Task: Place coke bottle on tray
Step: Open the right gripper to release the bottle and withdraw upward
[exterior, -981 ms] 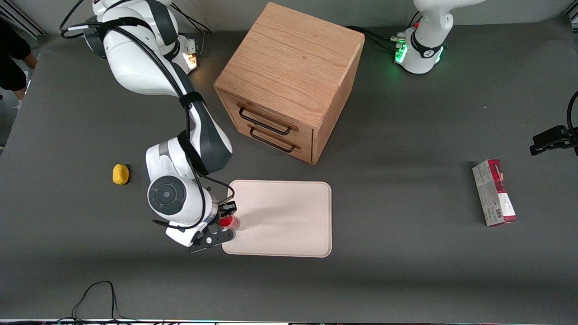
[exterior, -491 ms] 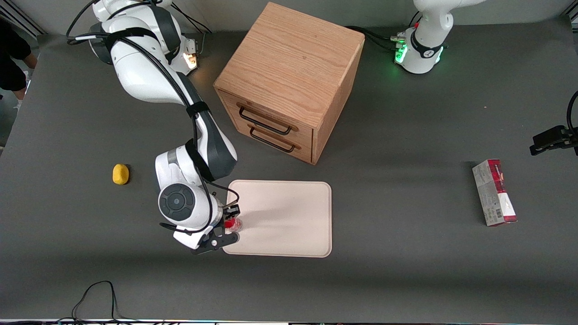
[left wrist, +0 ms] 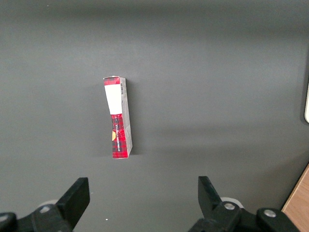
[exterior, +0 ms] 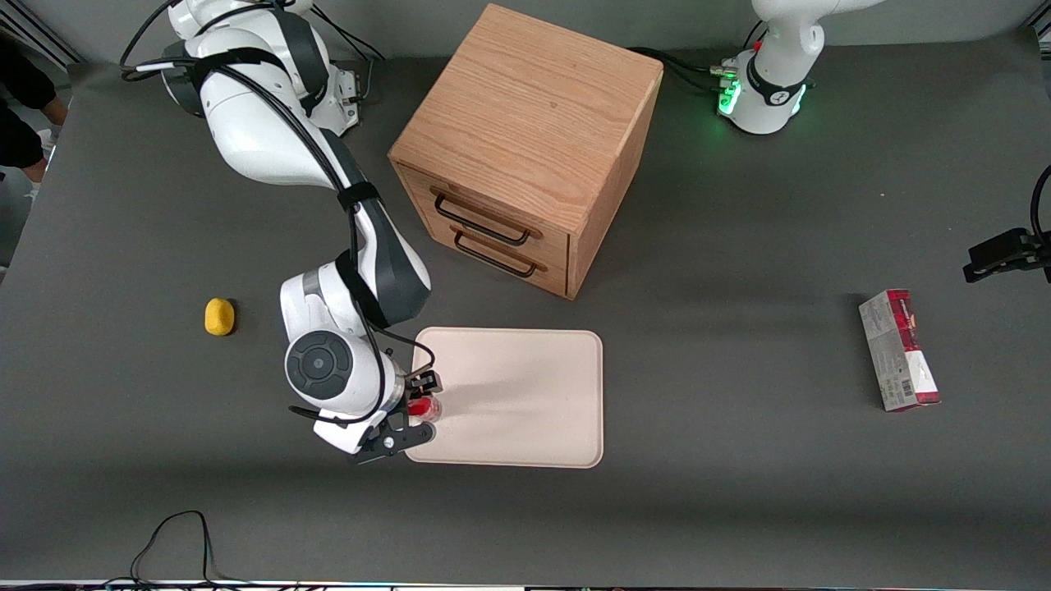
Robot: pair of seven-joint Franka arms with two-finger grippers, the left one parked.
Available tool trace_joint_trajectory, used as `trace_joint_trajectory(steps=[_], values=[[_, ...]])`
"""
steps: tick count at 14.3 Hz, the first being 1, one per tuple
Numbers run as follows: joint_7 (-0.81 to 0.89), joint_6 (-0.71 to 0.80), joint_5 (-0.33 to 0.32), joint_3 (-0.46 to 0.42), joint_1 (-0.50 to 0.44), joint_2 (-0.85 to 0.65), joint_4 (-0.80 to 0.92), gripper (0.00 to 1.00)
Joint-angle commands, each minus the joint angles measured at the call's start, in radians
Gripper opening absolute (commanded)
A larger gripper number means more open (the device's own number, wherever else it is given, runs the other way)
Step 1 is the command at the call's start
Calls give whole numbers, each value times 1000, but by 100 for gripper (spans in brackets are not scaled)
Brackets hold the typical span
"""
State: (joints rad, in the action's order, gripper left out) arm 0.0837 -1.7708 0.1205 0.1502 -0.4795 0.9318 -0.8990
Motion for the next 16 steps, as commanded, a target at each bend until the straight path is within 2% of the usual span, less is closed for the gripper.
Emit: trace_joint_trajectory(steps=[1,10,13,16], values=[[-2,25,-13,0,-13,-45,8,100],[48,433,-61,2,-24,-350,-21,100],[39,439,-59,6,-10,-512,-177,100],[39,389,-58,-3,50,-698,-386,100]])
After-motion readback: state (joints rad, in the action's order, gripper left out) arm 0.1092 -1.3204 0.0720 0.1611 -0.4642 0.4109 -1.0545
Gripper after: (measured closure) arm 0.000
